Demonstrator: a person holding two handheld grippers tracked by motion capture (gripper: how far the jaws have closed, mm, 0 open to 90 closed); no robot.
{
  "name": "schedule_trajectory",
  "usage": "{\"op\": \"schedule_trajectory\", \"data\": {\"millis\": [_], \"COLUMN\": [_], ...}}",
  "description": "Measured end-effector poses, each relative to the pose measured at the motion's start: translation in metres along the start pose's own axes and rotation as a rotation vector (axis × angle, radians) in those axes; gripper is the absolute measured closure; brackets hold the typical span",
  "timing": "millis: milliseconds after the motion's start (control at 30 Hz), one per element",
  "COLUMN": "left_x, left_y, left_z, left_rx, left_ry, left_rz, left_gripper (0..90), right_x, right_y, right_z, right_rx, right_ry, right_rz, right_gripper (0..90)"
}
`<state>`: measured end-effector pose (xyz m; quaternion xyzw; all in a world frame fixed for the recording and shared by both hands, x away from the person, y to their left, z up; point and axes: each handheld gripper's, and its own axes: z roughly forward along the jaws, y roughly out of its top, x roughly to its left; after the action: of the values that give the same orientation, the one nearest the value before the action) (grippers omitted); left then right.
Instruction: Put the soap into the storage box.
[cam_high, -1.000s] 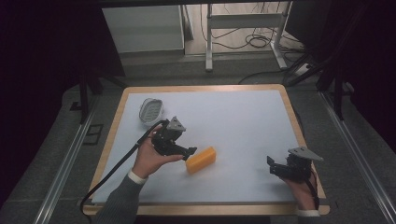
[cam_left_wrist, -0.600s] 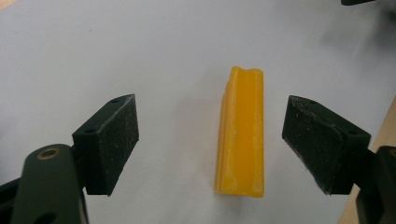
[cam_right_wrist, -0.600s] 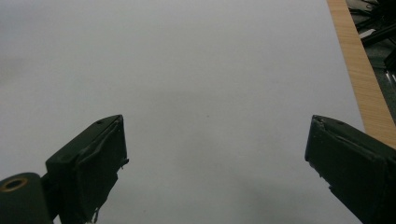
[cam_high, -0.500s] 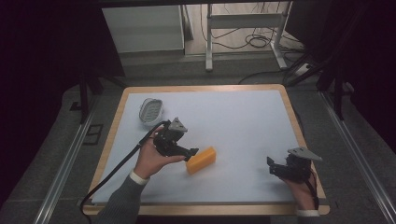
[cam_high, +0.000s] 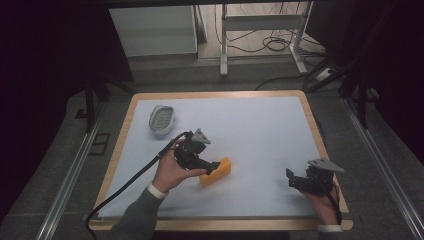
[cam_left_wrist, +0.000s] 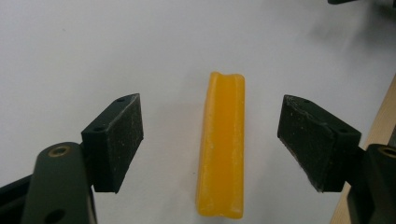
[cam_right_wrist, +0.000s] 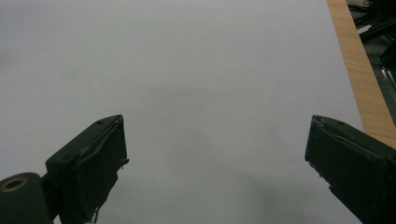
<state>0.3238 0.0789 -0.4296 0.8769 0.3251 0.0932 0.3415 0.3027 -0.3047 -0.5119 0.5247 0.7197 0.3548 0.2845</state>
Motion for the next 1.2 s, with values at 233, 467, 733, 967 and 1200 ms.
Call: {"op": "schedule_trajectory", "data": {"millis": [233,467,733,967,1200], "left_x": [-0.006,-0.006,-0.005,-0.004,-0.005], "left_y": [-0.003,-0.006,-0.008,-0.011,-0.014], "left_z": [0.020,0.043,0.057,0.067,0.073], "left_rx": [0.046,0.107,0.148,0.198,0.218], "left_ry": [-0.017,-0.004,-0.015,-0.011,-0.036], "left_rz": [0.006,-0.002,-0.008,0.009,0.029], "left_gripper": [23.0,27.1,36.3,40.6,58.6], "right_x": [0.001,0.000,0.000,0.000,0.000], "right_y": [-0.001,-0.002,-0.003,-0.003,-0.004], "right_z": [0.001,0.002,0.003,0.004,0.005], "right_rx": [0.006,0.011,0.018,0.022,0.027], "right_ry": [-0.003,-0.009,-0.009,-0.015,-0.023], "right_rz": [-0.006,-0.009,-0.014,-0.016,-0.018], "right_gripper": [5.7,5.7,5.7,5.7,5.7]}}
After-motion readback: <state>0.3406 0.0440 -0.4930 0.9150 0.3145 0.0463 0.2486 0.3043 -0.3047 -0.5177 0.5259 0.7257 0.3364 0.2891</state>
